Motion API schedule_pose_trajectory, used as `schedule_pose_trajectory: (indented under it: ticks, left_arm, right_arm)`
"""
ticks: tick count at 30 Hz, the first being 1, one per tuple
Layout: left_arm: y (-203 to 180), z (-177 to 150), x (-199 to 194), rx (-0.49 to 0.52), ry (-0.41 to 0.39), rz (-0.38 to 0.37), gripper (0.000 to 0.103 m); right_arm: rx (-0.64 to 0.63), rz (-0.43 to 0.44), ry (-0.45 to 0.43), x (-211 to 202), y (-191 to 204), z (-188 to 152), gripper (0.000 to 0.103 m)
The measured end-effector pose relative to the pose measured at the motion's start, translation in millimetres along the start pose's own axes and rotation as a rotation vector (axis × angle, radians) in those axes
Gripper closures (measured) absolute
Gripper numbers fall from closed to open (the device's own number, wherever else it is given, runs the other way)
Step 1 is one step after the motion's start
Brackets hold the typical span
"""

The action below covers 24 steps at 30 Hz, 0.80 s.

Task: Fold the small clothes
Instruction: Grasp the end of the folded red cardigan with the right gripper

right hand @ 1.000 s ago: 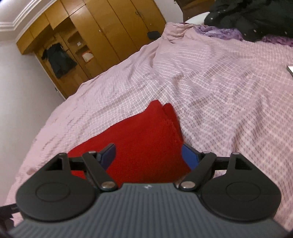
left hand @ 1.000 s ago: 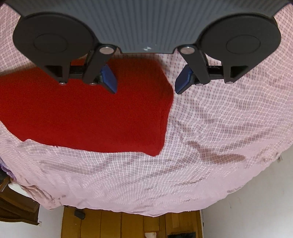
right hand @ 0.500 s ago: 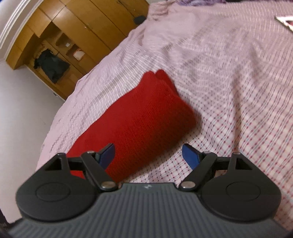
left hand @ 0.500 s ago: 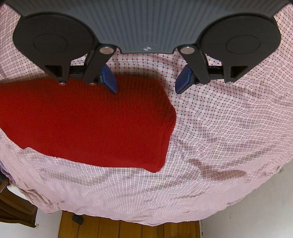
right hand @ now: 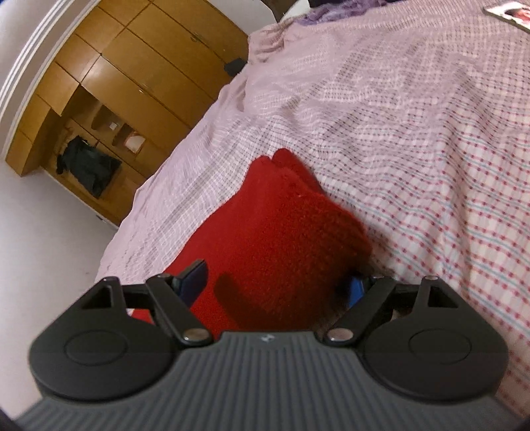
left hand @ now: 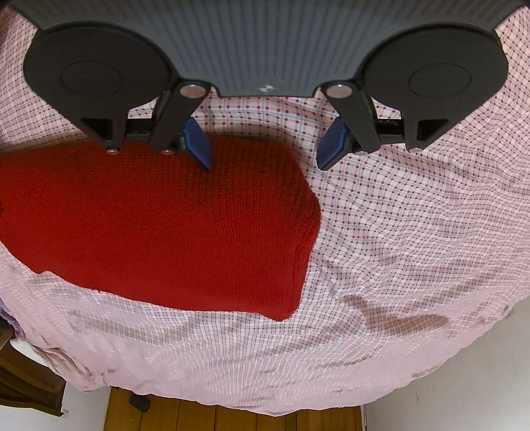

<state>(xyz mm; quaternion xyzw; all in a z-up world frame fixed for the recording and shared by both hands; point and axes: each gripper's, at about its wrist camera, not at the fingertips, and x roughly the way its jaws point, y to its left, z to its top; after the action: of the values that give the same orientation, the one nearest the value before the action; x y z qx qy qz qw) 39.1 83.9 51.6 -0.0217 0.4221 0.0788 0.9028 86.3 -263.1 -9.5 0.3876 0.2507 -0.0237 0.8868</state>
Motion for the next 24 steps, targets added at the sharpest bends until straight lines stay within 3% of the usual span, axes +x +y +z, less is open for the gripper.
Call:
schedule_pose_trajectory:
  ticks: [12, 18, 24]
  left_arm:
    - [1.6, 1.5, 3.3, -0.007, 0.012, -0.004, 0.027]
    - [2.0, 1.3, 2.6, -0.007, 0.011, -0.004, 0.027]
    - [3.1, 1.9, -2.9, 0.001, 0.003, 0.003, 0.027]
  right_arm:
    - [0.046, 0.020, -0.058, 15.0, 1.7, 10.2, 0.021]
    - [0.045, 0.002, -0.063, 24.2, 0.9, 21.1, 0.058]
    - [-0.043, 0.035, -0.071, 16.1, 12.2, 25.4, 0.066]
